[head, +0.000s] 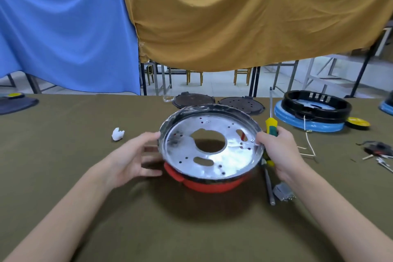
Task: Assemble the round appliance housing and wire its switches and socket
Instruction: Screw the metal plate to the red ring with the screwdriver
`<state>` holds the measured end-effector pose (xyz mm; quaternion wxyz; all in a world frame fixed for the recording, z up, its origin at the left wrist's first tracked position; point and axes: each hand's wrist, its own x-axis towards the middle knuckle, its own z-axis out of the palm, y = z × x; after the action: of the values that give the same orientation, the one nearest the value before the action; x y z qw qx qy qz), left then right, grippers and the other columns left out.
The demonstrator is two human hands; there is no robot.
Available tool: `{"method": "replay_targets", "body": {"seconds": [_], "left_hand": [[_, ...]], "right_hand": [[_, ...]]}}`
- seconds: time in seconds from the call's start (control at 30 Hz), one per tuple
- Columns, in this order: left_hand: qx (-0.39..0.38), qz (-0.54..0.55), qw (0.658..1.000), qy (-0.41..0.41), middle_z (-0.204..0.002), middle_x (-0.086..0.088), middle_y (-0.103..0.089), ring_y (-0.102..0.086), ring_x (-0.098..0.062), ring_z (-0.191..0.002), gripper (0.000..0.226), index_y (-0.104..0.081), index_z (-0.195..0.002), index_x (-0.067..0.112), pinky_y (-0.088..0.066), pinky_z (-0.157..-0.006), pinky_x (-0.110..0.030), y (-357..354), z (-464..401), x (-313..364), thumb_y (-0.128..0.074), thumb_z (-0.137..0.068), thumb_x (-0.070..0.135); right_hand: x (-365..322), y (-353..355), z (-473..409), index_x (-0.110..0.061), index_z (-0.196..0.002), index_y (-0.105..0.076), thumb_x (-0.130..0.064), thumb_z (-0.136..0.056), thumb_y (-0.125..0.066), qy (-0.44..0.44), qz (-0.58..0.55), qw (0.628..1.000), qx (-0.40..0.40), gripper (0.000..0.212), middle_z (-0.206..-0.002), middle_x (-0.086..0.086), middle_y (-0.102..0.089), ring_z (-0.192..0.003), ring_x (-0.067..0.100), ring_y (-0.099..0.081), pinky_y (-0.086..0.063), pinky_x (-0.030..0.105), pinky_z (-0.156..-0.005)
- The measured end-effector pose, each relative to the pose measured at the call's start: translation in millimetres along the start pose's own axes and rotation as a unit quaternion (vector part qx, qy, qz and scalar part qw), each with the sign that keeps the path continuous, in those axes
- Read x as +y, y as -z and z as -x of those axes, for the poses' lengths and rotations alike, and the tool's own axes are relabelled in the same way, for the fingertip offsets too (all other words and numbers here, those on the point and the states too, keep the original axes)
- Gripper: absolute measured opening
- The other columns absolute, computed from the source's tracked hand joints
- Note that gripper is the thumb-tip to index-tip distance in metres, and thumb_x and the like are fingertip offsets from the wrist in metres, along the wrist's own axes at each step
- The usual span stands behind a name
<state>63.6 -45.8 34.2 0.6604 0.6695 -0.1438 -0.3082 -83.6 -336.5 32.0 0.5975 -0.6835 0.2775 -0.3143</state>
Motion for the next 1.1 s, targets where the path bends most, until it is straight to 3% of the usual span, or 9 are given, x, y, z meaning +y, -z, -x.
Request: {"method": "replay_targets", "body": {"seconds": [0.07, 0.13, 0.3, 0.4, 0.57, 0.7, 0.77, 0.97, 1.1], "left_hand": [[-0.065, -0.027, 0.997, 0.029, -0.12, -0.012, -0.069, -0.068, -0.032, -0.109, 0.058, -0.062, -0.125, 0.02, -0.057, -0.08, -0.047, -1.5, 2.0, -3.0, -0.075, -0.074, 0.045], [-0.076, -0.028, 0.996, 0.025, -0.118, -0.014, -0.07, -0.068, -0.036, -0.107, 0.054, -0.057, -0.126, 0.022, -0.057, -0.081, -0.047, -7.1, 0.2, -7.4, -0.076, -0.078, 0.039], [0.0, -0.008, 0.999, -0.035, -0.101, -0.012, -0.073, -0.072, -0.031, -0.088, 0.022, -0.065, -0.114, 0.016, -0.059, -0.076, -0.045, -18.8, -3.5, -9.9, -0.056, -0.094, 0.017], [0.042, 0.003, 0.997, -0.061, -0.094, -0.01, -0.071, -0.07, -0.026, -0.077, 0.021, -0.069, -0.104, 0.012, -0.059, -0.07, -0.043, -16.8, -2.3, -6.9, -0.051, -0.092, 0.015], [0.09, -0.005, 0.992, -0.084, -0.079, -0.005, -0.071, -0.067, -0.021, -0.069, 0.028, -0.075, -0.076, 0.021, -0.058, -0.062, -0.038, -10.2, 1.2, -1.0, -0.052, -0.09, 0.02], [0.113, -0.039, 0.99, -0.076, -0.064, -0.001, -0.061, -0.055, -0.015, -0.059, 0.037, -0.066, -0.055, 0.025, -0.048, -0.056, -0.028, -8.3, 5.4, 1.9, -0.051, -0.089, 0.025], [0.106, -0.039, 0.992, -0.058, -0.069, -0.008, -0.058, -0.053, -0.022, -0.064, 0.03, -0.063, -0.059, 0.02, -0.044, -0.06, -0.03, -7.0, 10.1, 4.3, -0.056, -0.086, 0.031], [0.057, -0.032, 0.998, -0.018, -0.085, -0.012, -0.076, -0.073, -0.024, -0.07, 0.03, -0.079, -0.075, 0.018, -0.057, -0.054, -0.029, -5.4, 10.1, 0.2, -0.063, -0.087, 0.04], [0.05, -0.027, 0.998, 0.007, -0.098, -0.016, -0.075, -0.074, -0.028, -0.081, 0.031, -0.08, -0.086, 0.015, -0.057, -0.074, -0.039, -0.3, 8.8, 1.1, -0.065, -0.084, 0.042]], "right_hand": [[2.1, -1.3, 1.8, -0.016, -0.077, -0.044, -0.005, -0.072, -0.06, -0.002, -0.009, 1.0, 0.022, 0.02, -0.067, 0.002, -0.034, -0.063, 0.019, -0.03, -0.025, 0.033, -0.06], [3.7, -0.8, 2.5, -0.017, -0.076, -0.041, -0.005, -0.072, -0.06, 0.0, -0.012, 0.999, 0.033, 0.023, -0.066, -0.001, -0.032, -0.062, 0.019, -0.028, -0.024, 0.033, -0.058], [4.2, -1.6, 4.7, -0.016, -0.079, -0.044, -0.007, -0.073, -0.064, -0.016, -0.029, 0.999, -0.001, 0.022, -0.069, 0.004, -0.04, -0.06, 0.021, -0.038, -0.032, 0.038, -0.058], [2.7, -1.6, 4.9, -0.016, -0.082, -0.049, -0.014, -0.079, -0.069, -0.031, -0.066, 0.996, -0.058, 0.021, -0.066, 0.004, -0.043, -0.049, 0.017, -0.043, -0.037, 0.032, -0.049], [-3.3, 4.9, 2.8, -0.013, -0.096, -0.06, -0.035, -0.083, -0.075, -0.031, -0.112, 0.989, -0.089, 0.03, -0.075, 0.003, -0.055, -0.052, 0.013, -0.046, -0.041, 0.026, -0.042], [-7.2, 9.2, 1.8, -0.012, -0.095, -0.057, -0.033, -0.085, -0.075, -0.045, -0.106, 0.988, -0.102, 0.03, -0.076, 0.003, -0.055, -0.05, 0.011, -0.048, -0.042, 0.025, -0.042], [-7.6, 10.4, 1.1, -0.009, -0.098, -0.057, -0.03, -0.086, -0.074, -0.06, -0.097, 0.987, -0.11, 0.029, -0.078, 0.003, -0.055, -0.049, 0.011, -0.048, -0.042, 0.025, -0.042], [-16.0, 26.0, -5.0, -0.009, -0.087, -0.055, -0.027, -0.094, -0.064, -0.055, -0.041, 0.99, -0.126, 0.022, -0.063, 0.005, -0.056, -0.047, 0.017, -0.048, -0.042, 0.028, -0.041], [-18.3, 46.1, -13.7, -0.008, -0.087, -0.05, -0.019, -0.095, -0.062, -0.064, 0.009, 0.988, -0.14, 0.018, -0.058, 0.009, -0.054, -0.045, 0.02, -0.047, -0.043, 0.027, -0.043]]}}
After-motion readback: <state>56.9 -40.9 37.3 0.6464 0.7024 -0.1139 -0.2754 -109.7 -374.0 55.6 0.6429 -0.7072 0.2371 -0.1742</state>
